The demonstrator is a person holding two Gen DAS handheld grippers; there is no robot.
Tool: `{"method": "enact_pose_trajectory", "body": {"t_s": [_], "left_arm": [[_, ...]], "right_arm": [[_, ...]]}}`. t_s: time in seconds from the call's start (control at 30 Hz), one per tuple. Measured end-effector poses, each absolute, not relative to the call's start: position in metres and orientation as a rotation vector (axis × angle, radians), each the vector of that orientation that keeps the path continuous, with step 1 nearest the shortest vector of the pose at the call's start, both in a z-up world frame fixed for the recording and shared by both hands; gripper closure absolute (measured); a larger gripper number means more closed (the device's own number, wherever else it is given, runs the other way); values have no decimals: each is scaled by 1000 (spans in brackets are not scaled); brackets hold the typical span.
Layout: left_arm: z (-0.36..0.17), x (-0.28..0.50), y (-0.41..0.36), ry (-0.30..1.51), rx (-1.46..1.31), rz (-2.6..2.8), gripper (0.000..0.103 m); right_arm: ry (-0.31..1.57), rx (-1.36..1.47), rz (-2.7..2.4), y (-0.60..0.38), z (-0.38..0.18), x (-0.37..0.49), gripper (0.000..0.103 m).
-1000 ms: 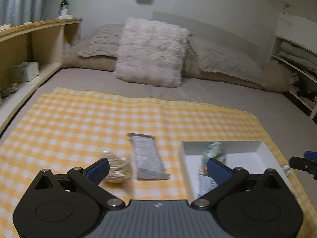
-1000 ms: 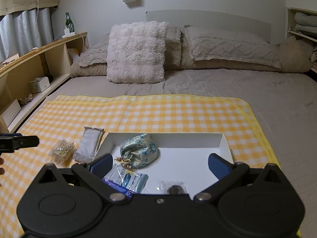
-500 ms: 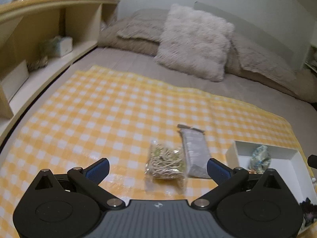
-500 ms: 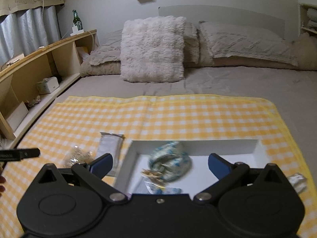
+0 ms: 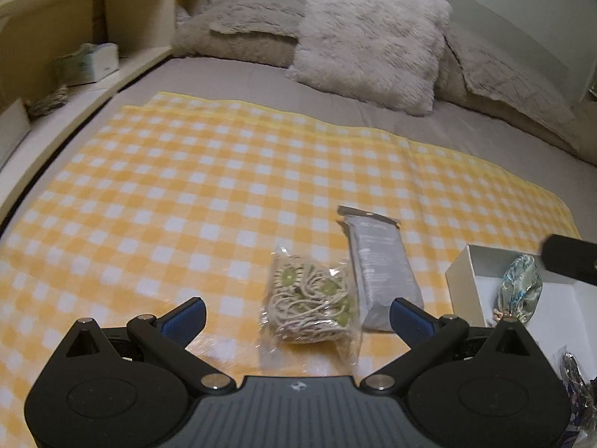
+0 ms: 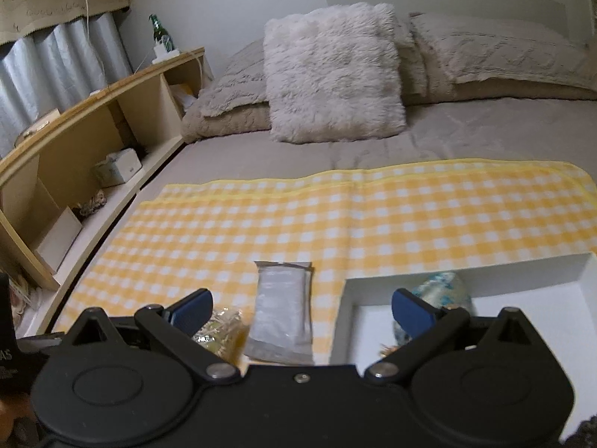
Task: Organize soft objects
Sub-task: 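Move both open tools back toward the beaded cord bag and grey pouch, then grasp the bagged beaded cord with the left tool while the right tool grasps the grey pouch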
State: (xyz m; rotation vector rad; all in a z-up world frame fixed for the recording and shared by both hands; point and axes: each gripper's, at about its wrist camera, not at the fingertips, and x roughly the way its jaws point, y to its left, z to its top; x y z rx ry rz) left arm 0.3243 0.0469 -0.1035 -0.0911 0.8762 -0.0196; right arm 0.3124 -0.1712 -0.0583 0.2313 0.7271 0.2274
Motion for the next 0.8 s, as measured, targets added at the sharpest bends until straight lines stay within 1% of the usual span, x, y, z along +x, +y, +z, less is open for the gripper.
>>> {"method": "enact_pose_trajectory", "body": {"t_s": [0.03,0.07,0.1,0.13,0.2,0.27,0.43,0.53,0.57,0.63,0.67,0.8], "left_arm": [[-106,328,46,880,-93,-34,1],[-109,331,45,884,-92,-44,4],[-111,335,44,888,-89,-50,6],[-114,339,44,896,-84,-55,10],[-120,345,43,912,-75,-63,13],[-128,352,43,931,-66,-76,14],[-145,361,41,965,-20,-97,15],[-155,365,38,996,6,-108,23],[-157,366,38,1004,7,-116,29],[-159,366,35,1008,22,-126,32],[-159,367,35,1009,30,-130,36],[-157,366,42,1005,19,-113,40]], "right_arm": [[734,224,231,-166,-60,317,1],[737,221,238,-163,-62,320,5],[737,220,246,-160,-63,323,12],[737,222,256,-158,-65,328,15],[733,235,264,-156,-69,334,25],[741,252,285,-152,-73,343,28],[781,228,338,-140,-88,362,34],[806,194,347,-132,-100,374,34],[821,194,345,-130,-105,379,35],[851,200,344,-126,-115,387,35],[869,206,346,-123,-120,392,35],[896,173,356,-106,-134,404,35]]}}
